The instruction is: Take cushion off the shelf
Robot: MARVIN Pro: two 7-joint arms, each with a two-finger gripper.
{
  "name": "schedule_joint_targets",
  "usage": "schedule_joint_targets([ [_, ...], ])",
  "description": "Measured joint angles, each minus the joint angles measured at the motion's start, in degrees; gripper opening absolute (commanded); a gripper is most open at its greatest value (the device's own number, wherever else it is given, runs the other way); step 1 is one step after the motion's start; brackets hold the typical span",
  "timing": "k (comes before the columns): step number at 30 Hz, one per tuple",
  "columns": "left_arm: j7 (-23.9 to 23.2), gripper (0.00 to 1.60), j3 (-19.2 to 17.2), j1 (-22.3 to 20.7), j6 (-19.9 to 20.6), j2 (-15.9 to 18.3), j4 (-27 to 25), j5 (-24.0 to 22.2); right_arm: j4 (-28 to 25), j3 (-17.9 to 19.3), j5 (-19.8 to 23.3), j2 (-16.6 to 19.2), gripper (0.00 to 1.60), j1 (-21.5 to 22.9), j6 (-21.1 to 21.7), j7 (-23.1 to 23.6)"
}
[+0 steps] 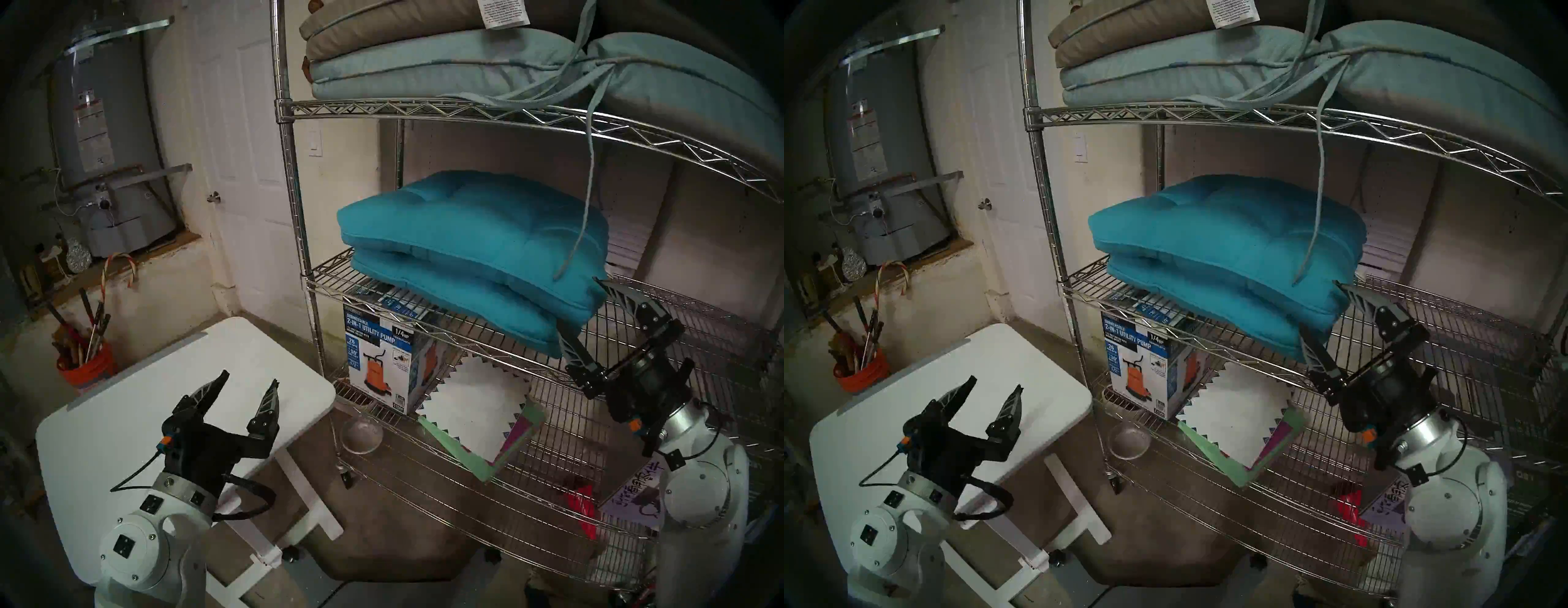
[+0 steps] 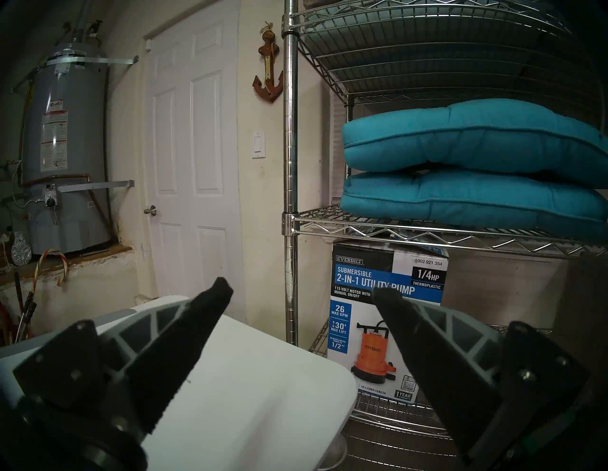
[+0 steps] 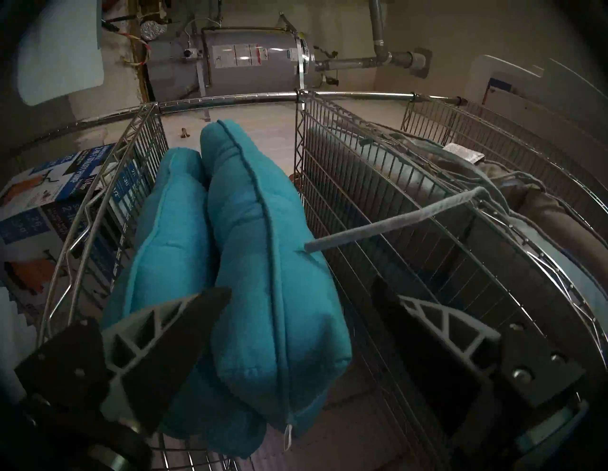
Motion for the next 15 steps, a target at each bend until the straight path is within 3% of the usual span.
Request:
schedule_joint_targets([
  [15,0.01,1.6,0.01,0.0,0.0,0.03,0.0,-0.01,8.28,-1.13,-3.01,4.15,1.6,7.48,-1.15,0.0],
])
